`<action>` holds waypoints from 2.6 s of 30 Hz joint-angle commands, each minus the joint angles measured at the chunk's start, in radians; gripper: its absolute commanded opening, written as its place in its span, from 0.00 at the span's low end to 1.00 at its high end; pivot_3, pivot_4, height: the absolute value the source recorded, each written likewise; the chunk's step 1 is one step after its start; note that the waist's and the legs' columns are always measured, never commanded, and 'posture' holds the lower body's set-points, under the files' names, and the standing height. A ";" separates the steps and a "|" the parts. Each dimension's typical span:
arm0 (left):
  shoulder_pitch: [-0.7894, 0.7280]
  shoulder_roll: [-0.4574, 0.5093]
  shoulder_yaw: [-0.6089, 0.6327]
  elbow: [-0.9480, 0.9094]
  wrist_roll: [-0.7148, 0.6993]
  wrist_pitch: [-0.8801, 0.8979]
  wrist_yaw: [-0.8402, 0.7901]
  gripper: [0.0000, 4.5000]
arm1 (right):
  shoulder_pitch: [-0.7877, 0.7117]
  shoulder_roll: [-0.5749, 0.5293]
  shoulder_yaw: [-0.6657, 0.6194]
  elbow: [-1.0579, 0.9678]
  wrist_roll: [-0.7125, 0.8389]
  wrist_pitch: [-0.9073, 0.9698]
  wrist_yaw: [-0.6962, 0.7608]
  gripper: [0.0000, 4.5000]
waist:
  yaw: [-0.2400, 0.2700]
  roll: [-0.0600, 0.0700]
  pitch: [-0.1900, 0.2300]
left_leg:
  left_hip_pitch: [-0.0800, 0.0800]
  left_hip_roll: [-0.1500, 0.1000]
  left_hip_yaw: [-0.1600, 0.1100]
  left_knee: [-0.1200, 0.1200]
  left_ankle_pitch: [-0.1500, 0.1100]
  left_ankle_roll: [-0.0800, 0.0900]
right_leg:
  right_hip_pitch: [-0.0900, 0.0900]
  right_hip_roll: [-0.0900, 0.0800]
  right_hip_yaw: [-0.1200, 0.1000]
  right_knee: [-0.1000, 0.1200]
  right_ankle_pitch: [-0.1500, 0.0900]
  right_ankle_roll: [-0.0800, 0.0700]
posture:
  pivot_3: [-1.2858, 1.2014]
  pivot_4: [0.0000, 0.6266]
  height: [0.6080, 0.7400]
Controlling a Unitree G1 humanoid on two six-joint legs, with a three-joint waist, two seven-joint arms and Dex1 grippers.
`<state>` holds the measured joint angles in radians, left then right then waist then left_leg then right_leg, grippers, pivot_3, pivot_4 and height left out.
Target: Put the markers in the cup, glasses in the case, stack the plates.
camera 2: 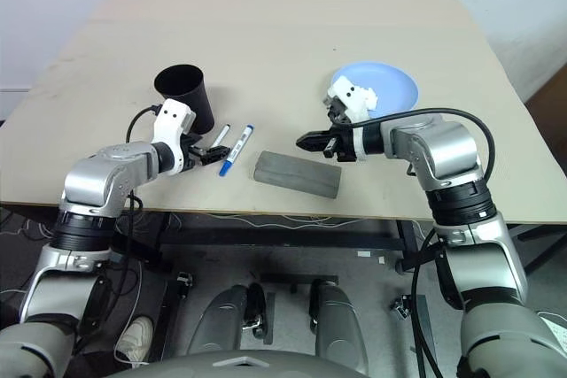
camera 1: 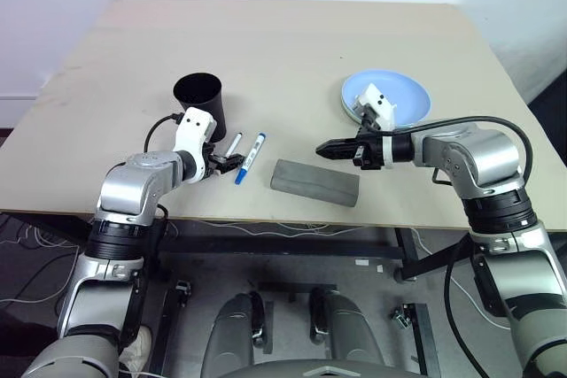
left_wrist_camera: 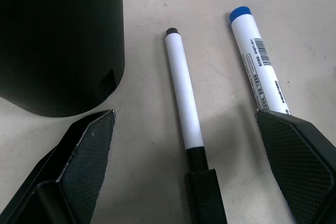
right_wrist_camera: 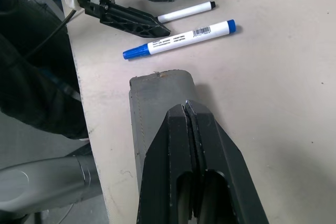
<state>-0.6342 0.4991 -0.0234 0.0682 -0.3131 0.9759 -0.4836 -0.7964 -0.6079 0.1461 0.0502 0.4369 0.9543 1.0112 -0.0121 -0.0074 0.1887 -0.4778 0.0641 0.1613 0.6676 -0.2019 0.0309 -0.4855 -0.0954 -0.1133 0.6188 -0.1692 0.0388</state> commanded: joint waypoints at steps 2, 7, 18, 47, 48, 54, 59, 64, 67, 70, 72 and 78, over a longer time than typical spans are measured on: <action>-0.032 0.002 0.003 -0.031 -0.005 0.107 0.016 1.00 | -0.020 -0.011 -0.036 0.000 0.013 0.000 -0.009 0.01 | -0.001 0.000 0.000 | 0.000 0.000 0.000 0.000 0.000 0.000 | 0.001 0.000 0.000 0.000 0.000 0.000 | 0.52 0.24 0.77; -0.034 0.017 -0.014 -0.076 -0.013 0.214 0.016 1.00 | -0.025 -0.009 -0.035 0.013 0.013 0.007 -0.016 0.01 | -0.002 0.000 0.000 | 0.001 0.000 0.000 0.000 0.000 0.000 | 0.001 0.000 0.000 0.000 0.000 0.000 | 0.52 0.24 0.77; -0.025 0.047 -0.008 -0.118 -0.022 0.332 0.014 1.00 | -0.046 -0.009 -0.021 0.057 -0.001 -0.005 -0.015 0.01 | -0.003 0.000 0.000 | 0.002 0.000 0.000 0.000 0.000 0.000 | 0.002 0.000 0.000 0.000 0.000 0.000 | 0.52 0.24 0.77; -0.026 0.098 0.082 -0.234 -0.156 0.431 -0.057 0.06 | -0.056 0.009 -0.018 0.105 -0.029 -0.028 -0.022 0.00 | -0.002 0.000 0.000 | 0.004 0.000 -0.001 0.000 0.000 0.000 | 0.004 -0.001 0.000 -0.001 0.000 0.000 | 0.52 0.24 0.77; -0.025 0.118 0.077 -0.246 -0.165 0.422 -0.075 0.06 | -0.055 0.009 -0.018 0.102 -0.028 -0.027 -0.022 0.00 | -0.002 0.000 0.000 | 0.004 0.000 -0.001 0.000 0.000 0.000 | 0.004 -0.001 0.000 -0.001 0.000 0.000 | 0.52 0.24 0.77; -0.012 0.193 0.074 -0.295 -0.186 0.342 -0.134 0.06 | -0.052 0.014 -0.021 0.096 -0.025 -0.024 -0.024 0.00 | -0.002 0.000 0.000 | 0.003 0.000 -0.001 -0.001 0.000 0.000 | 0.004 -0.001 -0.001 -0.002 0.000 0.000 | 0.52 0.24 0.77; 0.020 0.180 0.115 -0.349 -0.203 0.135 -0.193 0.06 | -0.050 0.018 -0.022 0.096 -0.026 -0.030 -0.026 0.00 | 0.000 0.000 0.000 | 0.003 0.000 -0.001 -0.001 0.000 0.000 | 0.003 -0.001 -0.001 -0.002 0.000 0.000 | 0.52 0.24 0.77; 0.061 0.145 0.163 -0.376 -0.234 -0.075 -0.267 0.06 | -0.048 0.025 -0.028 0.094 -0.022 -0.041 -0.026 0.00 | 0.000 0.000 0.000 | 0.002 0.000 -0.001 -0.001 0.000 0.000 | 0.003 -0.002 -0.001 -0.003 0.000 0.000 | 0.52 0.24 0.77; 0.057 0.087 0.209 -0.329 -0.243 -0.274 -0.314 0.06 | -0.047 0.026 -0.032 0.091 -0.017 -0.045 -0.026 0.00 | 0.000 0.000 0.000 | 0.002 0.000 -0.001 -0.001 0.000 0.000 | 0.003 -0.001 -0.001 -0.003 0.000 0.000 | 0.52 0.24 0.77; 0.043 0.056 0.224 -0.272 -0.211 -0.434 -0.325 0.06 | -0.046 0.027 -0.030 0.090 -0.019 -0.047 -0.028 0.00 | 0.000 0.000 0.000 | 0.002 0.000 -0.001 -0.001 0.000 0.000 | 0.004 -0.001 -0.001 -0.003 0.000 0.000 | 0.52 0.24 0.77; 0.013 0.040 0.237 -0.226 -0.205 -0.507 -0.320 0.06 | -0.045 0.028 -0.032 0.090 -0.018 -0.049 -0.029 0.00 | 0.000 0.000 0.000 | 0.002 0.000 -0.001 -0.001 0.000 0.000 | 0.004 -0.001 -0.001 -0.003 0.000 0.000 | 0.52 0.24 0.77; -0.077 -0.010 0.251 -0.096 -0.148 -0.708 -0.255 0.06 | -0.046 0.033 -0.038 0.095 -0.017 -0.052 -0.037 0.00 | 0.001 0.000 0.000 | 0.002 0.000 -0.002 0.000 0.000 0.000 | 0.005 0.000 -0.002 -0.003 0.000 0.001 | 0.52 0.24 0.77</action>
<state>-0.6816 0.4904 0.2045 -0.0434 -0.4868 0.3452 -0.7583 -0.8265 -0.5762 0.1430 0.1639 0.4073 0.9161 0.9770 -0.0109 -0.0074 0.1888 -0.4755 0.0635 0.1598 0.6675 -0.2018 0.0310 -0.4802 -0.0956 -0.1155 0.6157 -0.1687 0.0396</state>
